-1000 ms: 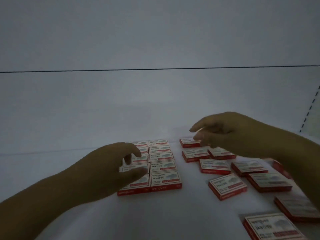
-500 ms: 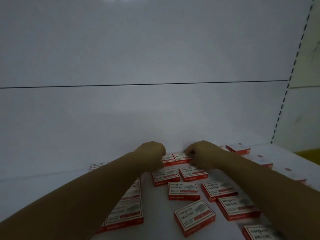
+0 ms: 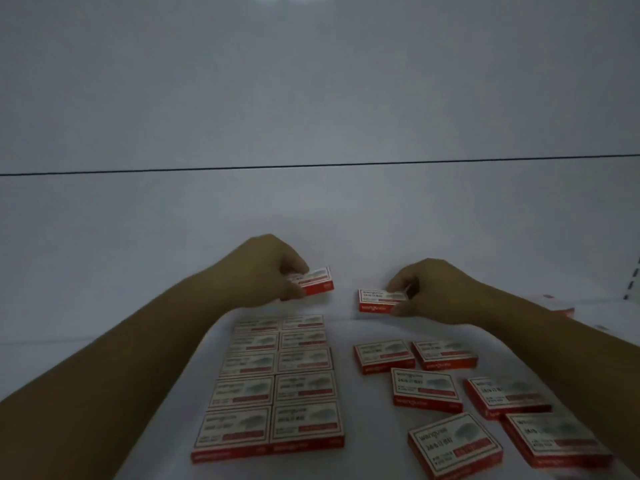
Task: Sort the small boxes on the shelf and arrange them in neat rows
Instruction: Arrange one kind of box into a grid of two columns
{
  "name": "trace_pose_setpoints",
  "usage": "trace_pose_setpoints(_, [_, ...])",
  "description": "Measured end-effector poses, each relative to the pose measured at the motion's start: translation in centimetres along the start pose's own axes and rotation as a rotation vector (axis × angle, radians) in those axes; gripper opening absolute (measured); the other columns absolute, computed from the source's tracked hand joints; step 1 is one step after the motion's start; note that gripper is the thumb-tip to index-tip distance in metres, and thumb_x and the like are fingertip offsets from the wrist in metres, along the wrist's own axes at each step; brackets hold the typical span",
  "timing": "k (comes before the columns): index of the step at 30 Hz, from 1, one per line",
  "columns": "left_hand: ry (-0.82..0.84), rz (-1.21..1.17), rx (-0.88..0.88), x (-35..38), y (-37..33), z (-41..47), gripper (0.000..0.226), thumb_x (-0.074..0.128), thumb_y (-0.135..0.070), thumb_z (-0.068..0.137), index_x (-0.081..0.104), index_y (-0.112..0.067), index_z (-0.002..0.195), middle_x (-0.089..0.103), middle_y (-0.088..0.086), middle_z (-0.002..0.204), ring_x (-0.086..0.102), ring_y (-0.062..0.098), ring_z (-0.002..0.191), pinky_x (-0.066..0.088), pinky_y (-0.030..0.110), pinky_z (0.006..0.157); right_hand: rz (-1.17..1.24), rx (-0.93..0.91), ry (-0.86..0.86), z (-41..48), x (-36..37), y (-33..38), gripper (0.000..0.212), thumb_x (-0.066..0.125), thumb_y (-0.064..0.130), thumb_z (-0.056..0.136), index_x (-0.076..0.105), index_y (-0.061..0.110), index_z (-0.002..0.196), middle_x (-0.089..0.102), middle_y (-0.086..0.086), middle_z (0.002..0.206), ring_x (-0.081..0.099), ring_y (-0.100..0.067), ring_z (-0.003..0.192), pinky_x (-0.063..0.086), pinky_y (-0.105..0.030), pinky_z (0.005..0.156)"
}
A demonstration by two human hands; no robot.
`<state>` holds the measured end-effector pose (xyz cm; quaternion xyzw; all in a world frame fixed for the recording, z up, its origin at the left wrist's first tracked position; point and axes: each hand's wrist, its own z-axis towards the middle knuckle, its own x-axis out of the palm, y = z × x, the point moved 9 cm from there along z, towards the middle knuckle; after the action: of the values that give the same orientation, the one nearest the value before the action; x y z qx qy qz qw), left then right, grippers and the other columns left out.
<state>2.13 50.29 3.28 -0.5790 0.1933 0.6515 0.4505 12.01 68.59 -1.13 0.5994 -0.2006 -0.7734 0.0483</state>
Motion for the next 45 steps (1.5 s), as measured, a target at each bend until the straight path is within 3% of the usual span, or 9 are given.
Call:
trace_pose_setpoints(3, [0.066, 0.098, -0.099, 0.5, 4.4, -2.4, 0.028, 0.076, -0.029, 0.072, 0.071, -0.026, 0.099, 0.069, -0.012, 0.093, 0.059, 0.001, 0.079, 0.042, 0.015, 0.068, 0.011, -0.071, -0.028, 1.2, 2.1, 4.5, 0.031, 0.076, 0.035, 0.072, 0.069, 0.023, 0.1, 0.055, 0.019, 0.079, 0.052, 0.001, 0.069, 0.035, -0.012, 0.058])
trace_pose_setpoints(5, [0.062, 0.112, -0.14, 1.3, 6.7, -3.2, 0.028, 0.076, -0.03, 0.073, 0.072, -0.025, 0.1, 0.068, -0.01, 0.097, 0.058, 0.003, 0.082, 0.042, 0.016, 0.072, 0.014, -0.089, -0.046, 2.0, 3.7, 6.7, 0.032, 0.075, 0.035, 0.074, 0.068, 0.022, 0.101, 0.055, 0.015, 0.084, 0.05, -0.001, 0.071, 0.038, -0.015, 0.063])
trace_pose_setpoints(8, [-0.032, 0.036, -0.16, 2.3, 8.4, -4.3, 0.023, 0.076, -0.032, 0.072, 0.074, -0.023, 0.094, 0.069, -0.009, 0.093, 0.059, 0.004, 0.079, 0.046, 0.017, 0.072, 0.031, -0.051, -0.084, 2.5, 5.8, 7.8, 0.03, 0.075, 0.034, 0.073, 0.067, 0.022, 0.1, 0.054, 0.011, 0.091, 0.051, -0.006, 0.082, 0.041, -0.02, 0.075])
trace_pose_setpoints(13, [-0.194, -0.049, -0.201, 3.4, 9.7, -5.6, 0.023, 0.073, -0.04, 0.072, 0.07, -0.025, 0.088, 0.062, -0.009, 0.091, 0.056, 0.006, 0.08, 0.048, 0.024, 0.073, 0.098, -0.036, -0.142, 2.0, 7.7, 7.4, 0.027, 0.075, 0.032, 0.073, 0.063, 0.02, 0.095, 0.054, 0.004, 0.098, 0.053, -0.011, 0.088, 0.046, -0.025, 0.08])
trace_pose_setpoints(21, [-0.098, -0.063, -0.272, 4.1, 11.4, -5.2, 0.024, 0.069, -0.043, 0.076, 0.071, -0.03, 0.096, 0.059, -0.016, 0.066, 0.055, 0.001, 0.058, 0.034, 0.012, 0.048, 0.068, -0.011, -0.182, 1.7, 7.5, 6.9, 0.025, 0.065, 0.039, 0.078, 0.067, 0.028, 0.101, 0.067, 0.01, 0.091, 0.06, -0.006, 0.083, 0.048, -0.022, 0.076])
trace_pose_setpoints(26, [-0.135, -0.07, -0.291, 4.2, 11.4, -5.0, 0.027, 0.069, -0.042, 0.076, 0.071, -0.029, 0.099, 0.063, -0.017, 0.079, 0.057, 0.0, 0.068, 0.038, 0.012, 0.054, 0.072, -0.001, -0.18, 2.0, 7.6, 6.7, 0.02, 0.065, 0.04, 0.078, 0.069, 0.025, 0.09, 0.067, 0.009, 0.085, 0.06, -0.007, 0.078, 0.05, -0.026, 0.074])
trace_pose_setpoints(32, [-0.152, -0.032, -0.342, 3.9, 11.7, -5.1, 0.033, 0.071, -0.046, 0.073, 0.07, -0.028, 0.101, 0.069, -0.013, 0.09, 0.059, 0.003, 0.073, 0.046, 0.019, 0.064, 0.063, -0.024, -0.161, 2.1, 7.7, 6.8, 0.022, 0.065, 0.039, 0.08, 0.072, 0.024, 0.094, 0.07, 0.007, 0.088, 0.062, -0.009, 0.081, 0.051, -0.029, 0.078])
trace_pose_setpoints(45, [-0.144, -0.097, -0.397, 4.0, 11.6, -5.2, 0.035, 0.074, -0.039, 0.072, 0.069, -0.023, 0.104, 0.063, -0.011, 0.087, 0.056, 0.004, 0.074, 0.041, 0.017, 0.065, 0.032, -0.049, -0.166, 2.2, 7.8, 7.0, 0.023, 0.064, 0.041, 0.081, 0.071, 0.024, 0.094, 0.07, 0.008, 0.088, 0.061, -0.007, 0.079, 0.049, -0.025, 0.074])
